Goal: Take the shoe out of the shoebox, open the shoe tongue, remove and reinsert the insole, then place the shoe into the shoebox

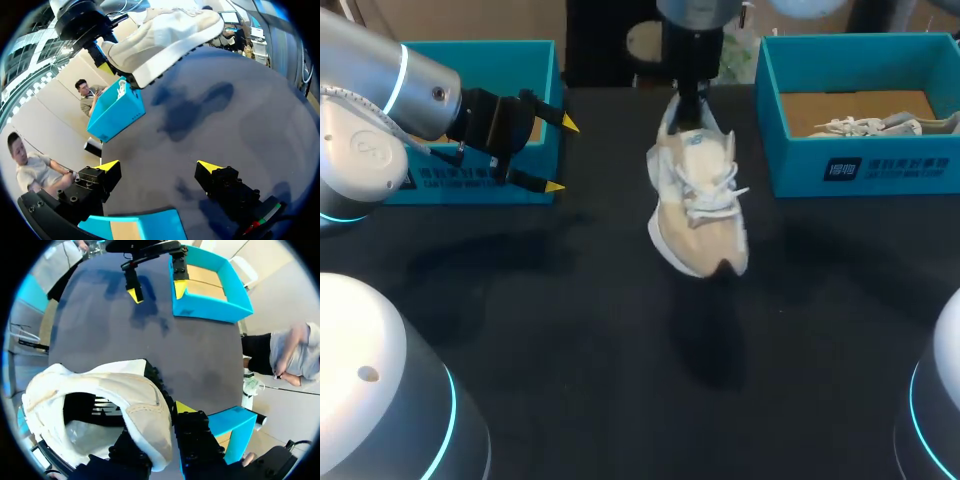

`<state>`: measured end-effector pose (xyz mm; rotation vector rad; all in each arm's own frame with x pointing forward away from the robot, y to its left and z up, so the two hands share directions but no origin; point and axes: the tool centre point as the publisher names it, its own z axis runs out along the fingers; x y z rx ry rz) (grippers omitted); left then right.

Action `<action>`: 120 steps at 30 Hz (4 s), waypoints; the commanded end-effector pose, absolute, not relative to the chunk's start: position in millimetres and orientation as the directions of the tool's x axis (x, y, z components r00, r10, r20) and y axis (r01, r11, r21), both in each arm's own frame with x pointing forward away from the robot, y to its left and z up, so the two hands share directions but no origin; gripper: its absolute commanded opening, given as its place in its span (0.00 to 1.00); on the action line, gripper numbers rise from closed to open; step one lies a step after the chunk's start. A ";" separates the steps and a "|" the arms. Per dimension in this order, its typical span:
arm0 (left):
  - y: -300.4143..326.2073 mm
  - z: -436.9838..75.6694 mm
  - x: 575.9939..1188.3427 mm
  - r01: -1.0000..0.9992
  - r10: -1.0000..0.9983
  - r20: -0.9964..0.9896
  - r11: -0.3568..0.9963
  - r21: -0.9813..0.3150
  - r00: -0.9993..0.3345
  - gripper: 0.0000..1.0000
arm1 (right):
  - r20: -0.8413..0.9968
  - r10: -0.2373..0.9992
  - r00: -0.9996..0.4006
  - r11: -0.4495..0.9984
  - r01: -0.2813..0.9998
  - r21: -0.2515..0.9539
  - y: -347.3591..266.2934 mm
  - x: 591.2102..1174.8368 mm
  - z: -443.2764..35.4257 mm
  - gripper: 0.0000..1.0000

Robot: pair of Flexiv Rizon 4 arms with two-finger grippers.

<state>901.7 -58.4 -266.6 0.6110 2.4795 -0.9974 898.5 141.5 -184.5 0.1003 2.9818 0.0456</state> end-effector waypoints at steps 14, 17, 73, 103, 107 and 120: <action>-58.0 -266.3 900.8 0.529 0.246 -0.508 0.652 -0.544 -0.826 1.00 | -0.158 0.068 -0.985 0.997 0.060 0.057 135.5 896.5 -184.7 0.00; -58.0 -266.3 900.8 0.529 0.246 -0.508 0.652 -0.544 -0.826 1.00 | -0.158 0.068 -0.985 0.997 0.060 0.057 135.5 896.5 -184.7 0.00; -58.0 -266.3 900.8 0.529 0.246 -0.508 0.652 -0.544 -0.826 1.00 | -0.296 -0.039 -0.954 0.983 0.017 -0.182 -142.0 1097.9 -159.8 0.00; -58.0 -266.3 900.8 0.529 0.246 -0.508 0.652 -0.544 -0.826 1.00 | -0.301 -0.043 -0.953 0.982 0.015 -0.188 -178.8 1118.9 -165.6 0.00; -58.0 -266.3 900.8 0.529 0.246 -0.508 0.652 -0.544 -0.826 1.00 | -0.266 -0.073 -0.961 0.978 -0.017 -0.207 -202.3 1132.9 -171.4 0.00; -58.0 -266.3 900.8 0.529 0.246 -0.508 0.652 -0.544 -0.826 1.00 | -0.220 -0.080 -0.972 0.967 -0.022 -0.255 -270.0 1179.4 -179.0 0.00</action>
